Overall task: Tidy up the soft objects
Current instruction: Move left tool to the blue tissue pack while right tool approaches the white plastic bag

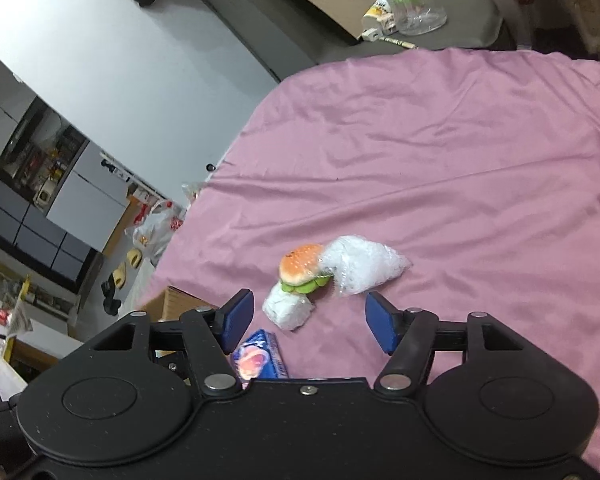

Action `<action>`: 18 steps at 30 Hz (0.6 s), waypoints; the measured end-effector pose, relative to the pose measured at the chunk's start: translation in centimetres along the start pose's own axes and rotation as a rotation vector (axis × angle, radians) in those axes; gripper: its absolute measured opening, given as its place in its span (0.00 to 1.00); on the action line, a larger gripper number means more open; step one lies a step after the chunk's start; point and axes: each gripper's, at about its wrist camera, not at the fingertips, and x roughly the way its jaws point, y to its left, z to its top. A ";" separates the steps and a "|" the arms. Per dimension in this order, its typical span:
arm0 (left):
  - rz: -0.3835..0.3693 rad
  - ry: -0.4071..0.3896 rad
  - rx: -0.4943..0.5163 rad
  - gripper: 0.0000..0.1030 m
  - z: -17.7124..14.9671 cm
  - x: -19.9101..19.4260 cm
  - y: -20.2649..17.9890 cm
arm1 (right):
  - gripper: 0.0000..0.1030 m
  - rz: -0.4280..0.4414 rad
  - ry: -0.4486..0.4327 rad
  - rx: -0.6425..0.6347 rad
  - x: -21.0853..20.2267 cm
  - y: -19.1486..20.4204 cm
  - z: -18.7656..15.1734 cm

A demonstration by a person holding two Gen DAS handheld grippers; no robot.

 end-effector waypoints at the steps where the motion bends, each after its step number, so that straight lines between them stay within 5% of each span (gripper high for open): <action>1: 0.010 0.004 0.007 0.59 -0.1 0.5 -0.2 | 0.60 0.001 0.006 -0.004 0.4 -0.3 0.0; 18: 0.144 0.085 0.050 0.59 -2.0 8.1 -0.7 | 0.60 -0.023 0.058 -0.014 5.4 -2.6 0.9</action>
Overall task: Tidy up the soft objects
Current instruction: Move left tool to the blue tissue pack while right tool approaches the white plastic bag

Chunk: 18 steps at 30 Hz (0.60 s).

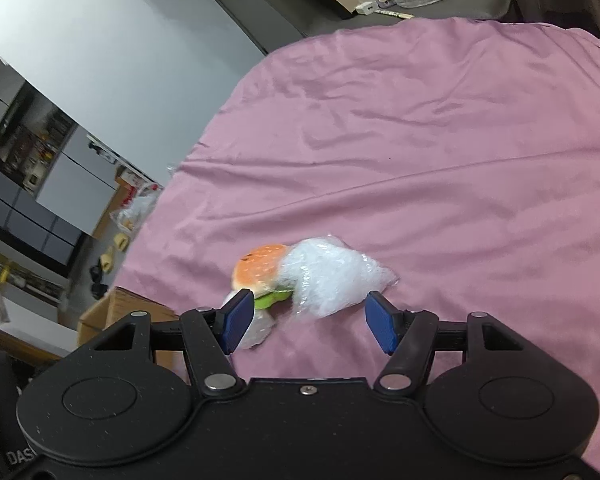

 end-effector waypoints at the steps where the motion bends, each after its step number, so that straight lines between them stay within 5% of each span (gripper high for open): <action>1: 0.005 -0.003 0.007 0.59 0.0 0.2 -0.2 | 0.60 -0.002 0.004 0.001 0.2 -0.1 0.0; 9: 0.051 -0.016 0.034 0.59 0.1 1.1 -0.8 | 0.53 -0.022 0.005 0.016 1.6 -0.9 0.3; 14: 0.037 -0.009 -0.014 0.37 0.4 0.7 0.5 | 0.14 0.006 0.017 0.014 2.0 -1.1 0.2; 18: -0.011 -0.001 -0.029 0.24 0.5 -0.1 1.1 | 0.06 -0.004 0.008 0.000 1.4 -1.0 0.0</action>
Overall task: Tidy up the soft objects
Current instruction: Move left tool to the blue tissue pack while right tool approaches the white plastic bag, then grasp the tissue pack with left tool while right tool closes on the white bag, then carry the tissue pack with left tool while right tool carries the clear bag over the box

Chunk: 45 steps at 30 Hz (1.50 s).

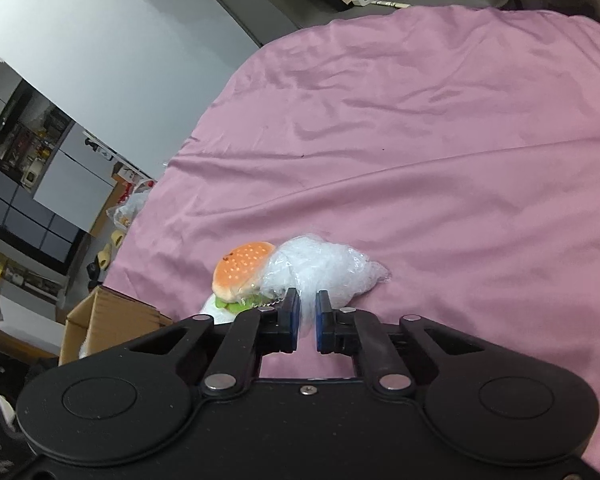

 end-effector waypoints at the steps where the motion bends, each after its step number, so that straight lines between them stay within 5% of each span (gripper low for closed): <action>1: -0.013 -0.001 -0.007 0.21 0.0 -0.2 0.1 | 0.05 -0.005 0.001 0.006 -0.2 0.0 -0.1; 19: -0.304 0.046 -0.065 0.12 -1.3 -3.9 1.7 | 0.03 -0.025 -0.074 0.033 -7.4 2.0 -3.0; 29: -0.276 0.087 0.011 0.17 -2.9 -2.7 1.0 | 0.04 -0.054 -0.040 0.061 -6.7 1.4 -4.3; 38: -0.174 0.129 0.047 0.49 -3.1 -0.5 -0.3 | 0.04 -0.038 -0.009 0.069 -5.5 0.6 -4.3; 45: -0.123 0.139 0.044 0.49 -3.6 1.3 -0.9 | 0.04 -0.026 0.005 0.081 -5.0 0.1 -4.2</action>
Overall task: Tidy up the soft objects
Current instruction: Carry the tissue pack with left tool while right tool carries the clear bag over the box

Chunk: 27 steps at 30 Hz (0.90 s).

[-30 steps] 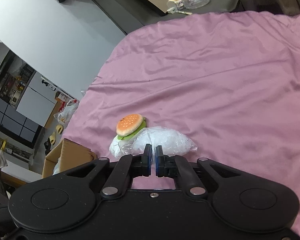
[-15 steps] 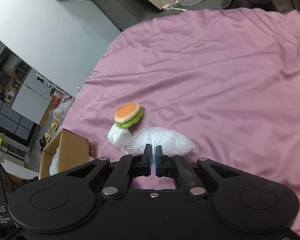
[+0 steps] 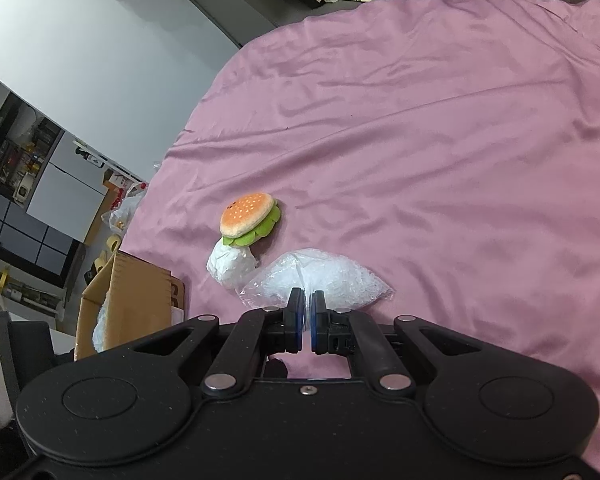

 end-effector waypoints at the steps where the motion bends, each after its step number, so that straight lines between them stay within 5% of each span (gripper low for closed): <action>1: 0.002 -0.005 0.000 0.49 0.0 0.0 -0.1 | 0.04 0.000 0.000 -0.001 0.0 0.0 0.0; 12: -0.043 -0.066 -0.005 0.48 0.4 -3.4 -0.5 | 0.04 -0.013 -0.030 -0.046 -1.5 1.2 -0.2; 27: -0.131 -0.190 -0.045 0.48 1.6 -10.5 3.0 | 0.03 -0.016 -0.114 -0.106 -5.4 7.6 -1.0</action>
